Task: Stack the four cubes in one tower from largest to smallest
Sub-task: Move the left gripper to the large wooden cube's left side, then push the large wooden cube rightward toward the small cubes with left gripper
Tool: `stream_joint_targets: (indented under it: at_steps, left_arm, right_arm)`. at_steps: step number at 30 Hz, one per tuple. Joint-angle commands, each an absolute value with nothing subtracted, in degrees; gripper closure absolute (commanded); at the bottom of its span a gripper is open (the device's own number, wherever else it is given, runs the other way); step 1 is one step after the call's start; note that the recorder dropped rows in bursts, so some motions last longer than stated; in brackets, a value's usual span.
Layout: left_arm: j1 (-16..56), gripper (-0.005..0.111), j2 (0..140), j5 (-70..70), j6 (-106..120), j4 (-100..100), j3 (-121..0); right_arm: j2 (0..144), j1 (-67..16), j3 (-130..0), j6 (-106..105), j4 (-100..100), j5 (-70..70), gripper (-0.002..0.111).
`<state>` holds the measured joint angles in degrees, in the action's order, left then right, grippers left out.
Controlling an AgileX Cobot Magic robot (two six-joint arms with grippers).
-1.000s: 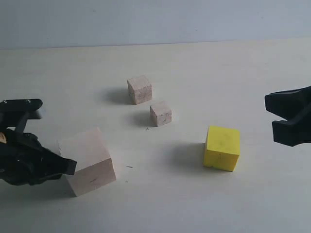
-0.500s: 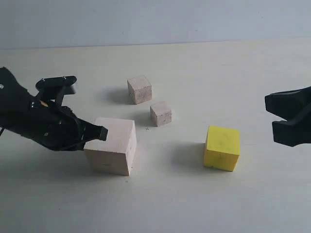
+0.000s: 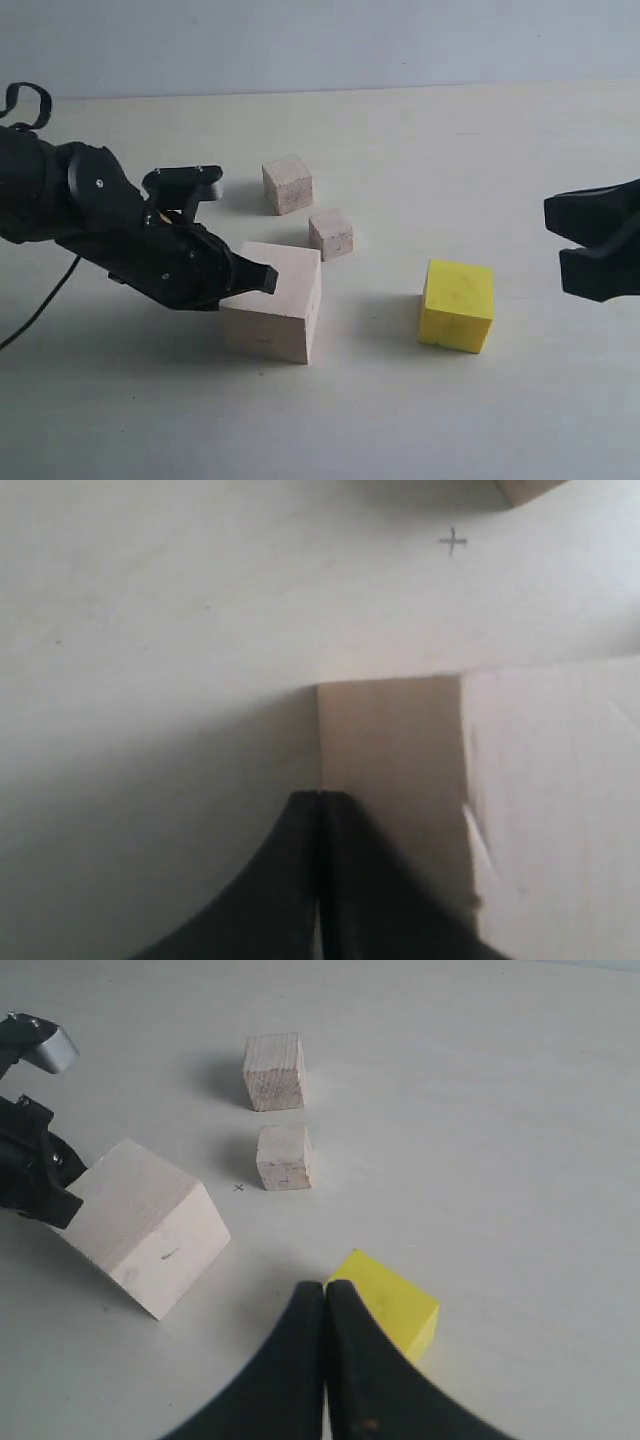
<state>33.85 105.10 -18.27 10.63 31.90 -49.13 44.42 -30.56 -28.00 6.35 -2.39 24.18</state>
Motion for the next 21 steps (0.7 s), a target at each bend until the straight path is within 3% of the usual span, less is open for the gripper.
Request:
stream_joint_targets:
  at_steps: [1, 9, 21]
  left_arm:
    - [34.24, 0.107, 103.72, -18.32, 10.01, 32.07, -49.52]
    - [35.00, 0.107, 89.61, -21.37, 8.79, 31.67, -38.98]
    - [47.49, 0.107, 86.83, -14.64, 8.79, 36.85, -35.71]
  right_arm:
    - [44.59, -30.69, -28.56, 6.28, -2.77, 24.23, 0.108]
    - [44.59, -30.69, -28.56, 6.28, -2.80, 25.18, 0.108]
    - [44.59, -30.69, -28.56, 6.28, -2.94, 25.18, 0.108]
